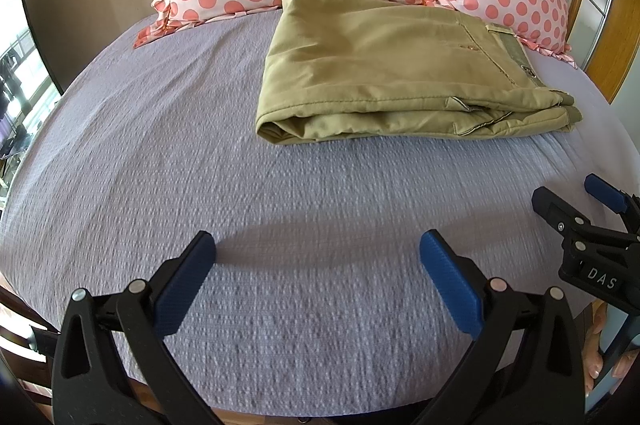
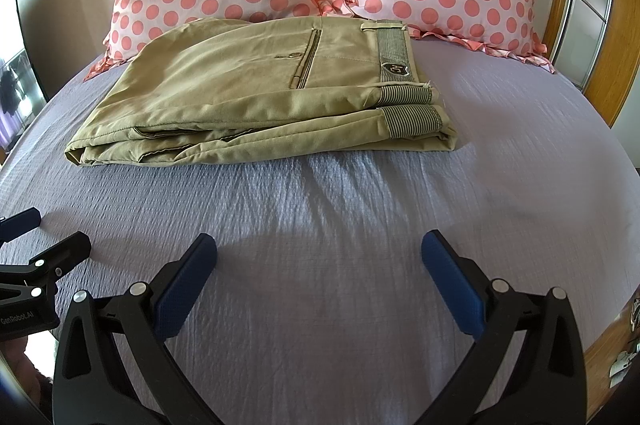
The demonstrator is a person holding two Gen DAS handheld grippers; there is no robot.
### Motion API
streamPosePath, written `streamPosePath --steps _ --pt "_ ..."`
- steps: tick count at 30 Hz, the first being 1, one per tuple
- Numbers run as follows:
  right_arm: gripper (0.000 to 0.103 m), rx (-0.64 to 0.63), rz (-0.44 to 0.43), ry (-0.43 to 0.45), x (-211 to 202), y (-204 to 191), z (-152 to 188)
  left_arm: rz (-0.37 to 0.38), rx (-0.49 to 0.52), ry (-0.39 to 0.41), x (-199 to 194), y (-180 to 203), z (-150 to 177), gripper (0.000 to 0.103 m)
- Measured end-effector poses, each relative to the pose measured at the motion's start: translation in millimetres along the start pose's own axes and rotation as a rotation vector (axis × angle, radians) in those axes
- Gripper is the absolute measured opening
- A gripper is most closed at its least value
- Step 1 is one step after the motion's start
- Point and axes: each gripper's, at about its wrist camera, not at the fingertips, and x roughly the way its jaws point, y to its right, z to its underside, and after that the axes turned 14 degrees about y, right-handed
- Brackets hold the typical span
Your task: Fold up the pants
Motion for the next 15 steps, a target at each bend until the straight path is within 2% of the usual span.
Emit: streamPosePath --steps 15 --pt "0.102 0.0 0.0 0.0 0.2 0.0 0.1 -0.003 -0.001 -0.007 1.1 -1.6 -1.3 0.101"
